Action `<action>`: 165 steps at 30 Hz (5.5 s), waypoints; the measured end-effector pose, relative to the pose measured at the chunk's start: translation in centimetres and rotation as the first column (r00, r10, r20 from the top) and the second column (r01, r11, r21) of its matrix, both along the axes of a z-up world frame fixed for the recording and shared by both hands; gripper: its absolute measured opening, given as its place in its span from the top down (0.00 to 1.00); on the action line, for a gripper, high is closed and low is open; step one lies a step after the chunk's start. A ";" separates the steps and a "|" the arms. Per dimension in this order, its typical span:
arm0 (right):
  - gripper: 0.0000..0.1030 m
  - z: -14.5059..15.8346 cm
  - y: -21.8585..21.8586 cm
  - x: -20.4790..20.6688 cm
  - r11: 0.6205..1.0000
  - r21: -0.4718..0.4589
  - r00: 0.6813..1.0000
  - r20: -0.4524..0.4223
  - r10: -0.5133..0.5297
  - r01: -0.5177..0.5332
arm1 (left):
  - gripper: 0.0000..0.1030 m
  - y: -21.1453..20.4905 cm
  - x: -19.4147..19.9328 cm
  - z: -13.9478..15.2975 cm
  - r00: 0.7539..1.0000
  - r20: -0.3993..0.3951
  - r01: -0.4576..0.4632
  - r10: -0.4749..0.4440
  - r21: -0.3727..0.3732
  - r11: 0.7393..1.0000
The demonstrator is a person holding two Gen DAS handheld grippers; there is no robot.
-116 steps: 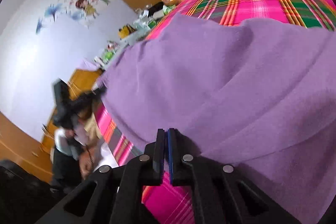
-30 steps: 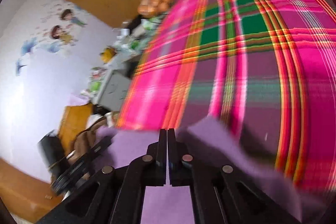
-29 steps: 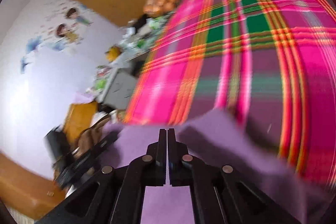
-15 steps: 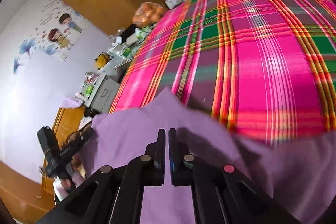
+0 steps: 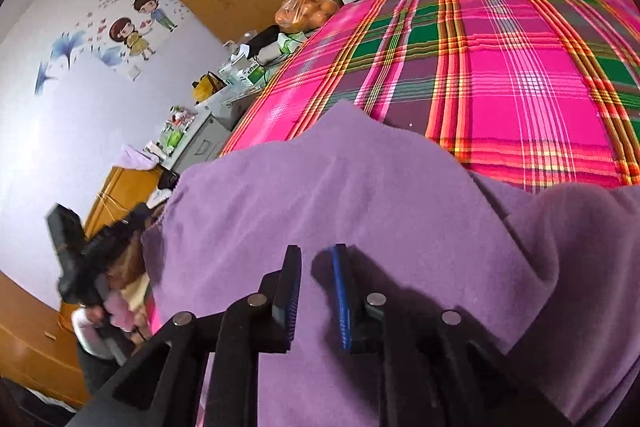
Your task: Fold clothes
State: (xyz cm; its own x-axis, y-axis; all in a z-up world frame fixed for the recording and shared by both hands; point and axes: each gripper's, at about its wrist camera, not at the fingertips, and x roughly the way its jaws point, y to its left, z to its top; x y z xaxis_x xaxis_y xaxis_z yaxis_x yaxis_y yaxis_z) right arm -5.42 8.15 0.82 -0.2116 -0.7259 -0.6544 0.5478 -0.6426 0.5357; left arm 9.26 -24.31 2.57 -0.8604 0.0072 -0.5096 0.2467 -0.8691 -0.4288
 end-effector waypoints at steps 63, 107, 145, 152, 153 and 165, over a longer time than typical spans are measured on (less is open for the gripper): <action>0.97 1.5 17.3 -8.6 0.688 0.405 0.799 -0.317 -0.512 0.601 | 0.78 19.3 -10.9 -2.4 0.868 0.182 0.470 -0.461 -0.002 0.883; 0.98 6.3 29.4 0.0 0.687 0.132 0.683 -0.343 -0.645 0.714 | 0.78 18.7 -10.8 -2.6 0.870 0.162 0.467 -0.466 0.036 0.884; 0.65 1.4 24.5 -2.0 0.733 0.477 0.863 -0.399 -0.311 0.485 | 0.78 18.9 -10.8 -2.6 0.874 0.164 0.461 -0.458 0.023 0.887; 0.96 1.4 24.9 -3.3 0.744 0.447 0.860 -0.367 -0.354 0.497 | 0.78 18.9 -10.8 -2.7 0.874 0.163 0.461 -0.458 0.025 0.887; 0.96 1.5 25.0 -3.4 0.740 0.441 0.853 -0.375 -0.363 0.509 | 0.78 18.9 -10.8 -2.7 0.874 0.163 0.460 -0.458 0.025 0.887; 0.96 10.1 35.8 3.5 0.623 0.017 0.575 -0.408 -0.710 0.782 | 0.78 18.8 -10.7 -2.7 0.874 0.162 0.460 -0.458 0.026 0.887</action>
State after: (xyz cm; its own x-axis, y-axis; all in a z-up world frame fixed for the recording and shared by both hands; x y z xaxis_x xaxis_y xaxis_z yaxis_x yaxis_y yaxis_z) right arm -1.88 43.94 10.94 -0.8476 -0.0873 -0.5234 -0.0580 -0.9652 0.2549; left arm -1.44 -5.53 -0.10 -0.6695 0.3741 -0.6417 -0.1177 -0.9064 -0.4056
